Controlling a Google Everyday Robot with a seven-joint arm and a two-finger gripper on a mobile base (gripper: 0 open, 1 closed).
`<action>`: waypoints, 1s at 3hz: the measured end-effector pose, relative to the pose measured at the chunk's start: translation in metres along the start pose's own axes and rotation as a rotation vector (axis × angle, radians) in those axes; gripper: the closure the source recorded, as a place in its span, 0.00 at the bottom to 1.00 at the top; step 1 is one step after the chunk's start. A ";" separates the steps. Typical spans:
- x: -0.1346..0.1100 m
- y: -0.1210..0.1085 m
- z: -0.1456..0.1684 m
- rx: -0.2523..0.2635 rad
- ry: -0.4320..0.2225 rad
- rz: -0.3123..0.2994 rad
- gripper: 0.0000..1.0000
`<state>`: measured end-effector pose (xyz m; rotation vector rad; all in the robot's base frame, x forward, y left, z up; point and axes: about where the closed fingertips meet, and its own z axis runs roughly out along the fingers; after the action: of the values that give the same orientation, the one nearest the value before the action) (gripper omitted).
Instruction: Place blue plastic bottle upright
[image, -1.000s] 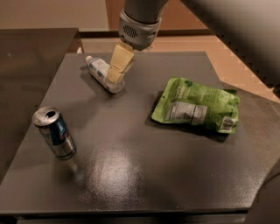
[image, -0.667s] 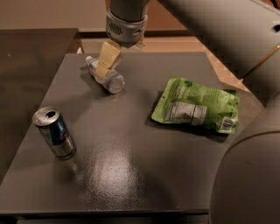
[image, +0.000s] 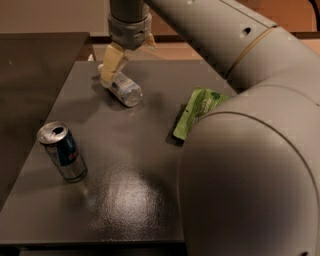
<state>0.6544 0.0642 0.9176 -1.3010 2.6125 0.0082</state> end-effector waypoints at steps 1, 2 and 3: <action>-0.012 -0.015 0.013 0.011 0.019 0.040 0.00; -0.026 -0.021 0.026 0.010 0.030 0.061 0.00; -0.038 -0.013 0.035 -0.003 0.036 0.055 0.00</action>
Offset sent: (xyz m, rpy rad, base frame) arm 0.0419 0.0080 -0.0215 -0.0694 0.0863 -0.0974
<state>0.6937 0.0903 0.8924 -1.2417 2.6783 -0.0027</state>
